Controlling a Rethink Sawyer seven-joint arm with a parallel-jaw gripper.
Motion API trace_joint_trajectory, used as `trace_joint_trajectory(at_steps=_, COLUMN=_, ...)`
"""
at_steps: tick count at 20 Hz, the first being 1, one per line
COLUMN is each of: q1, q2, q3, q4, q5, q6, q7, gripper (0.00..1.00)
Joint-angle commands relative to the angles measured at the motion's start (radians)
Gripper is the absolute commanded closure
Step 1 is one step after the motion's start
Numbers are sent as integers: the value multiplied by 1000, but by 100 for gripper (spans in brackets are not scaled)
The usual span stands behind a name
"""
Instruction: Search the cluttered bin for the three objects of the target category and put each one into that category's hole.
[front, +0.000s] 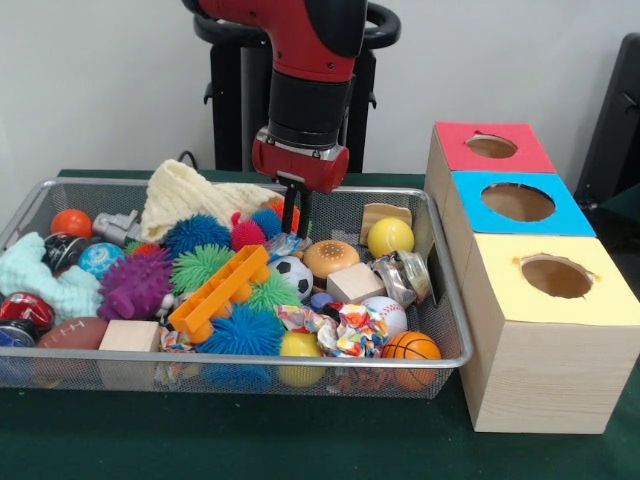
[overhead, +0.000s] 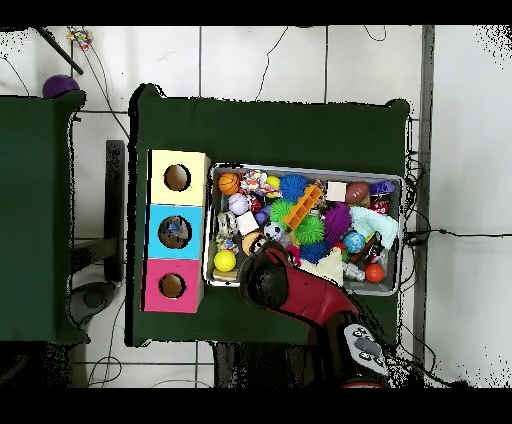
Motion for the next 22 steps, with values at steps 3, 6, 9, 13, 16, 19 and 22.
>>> trace_joint_trajectory(at_steps=3, q1=-42, q2=-11, q3=36, q4=-50, q5=12, q6=-29, q7=163, gripper=100)
trace_joint_trajectory(at_steps=6, q1=-57, q2=-26, q3=44, q4=-39, q5=-2, q6=-26, q7=154, gripper=100)
trace_joint_trajectory(at_steps=9, q1=-72, q2=-46, q3=48, q4=-13, q5=-18, q6=-35, q7=152, gripper=100)
trace_joint_trajectory(at_steps=13, q1=-78, q2=-106, q3=42, q4=25, q5=-23, q6=3, q7=145, gripper=100)
trace_joint_trajectory(at_steps=16, q1=-101, q2=-143, q3=41, q4=71, q5=-40, q6=3, q7=143, gripper=100)
trace_joint_trajectory(at_steps=19, q1=-82, q2=-144, q3=2, q4=78, q5=-32, q6=3, q7=147, gripper=100)
trace_joint_trajectory(at_steps=22, q1=-73, q2=-140, q3=-22, q4=83, q5=-27, q6=-18, q7=156, gripper=0)
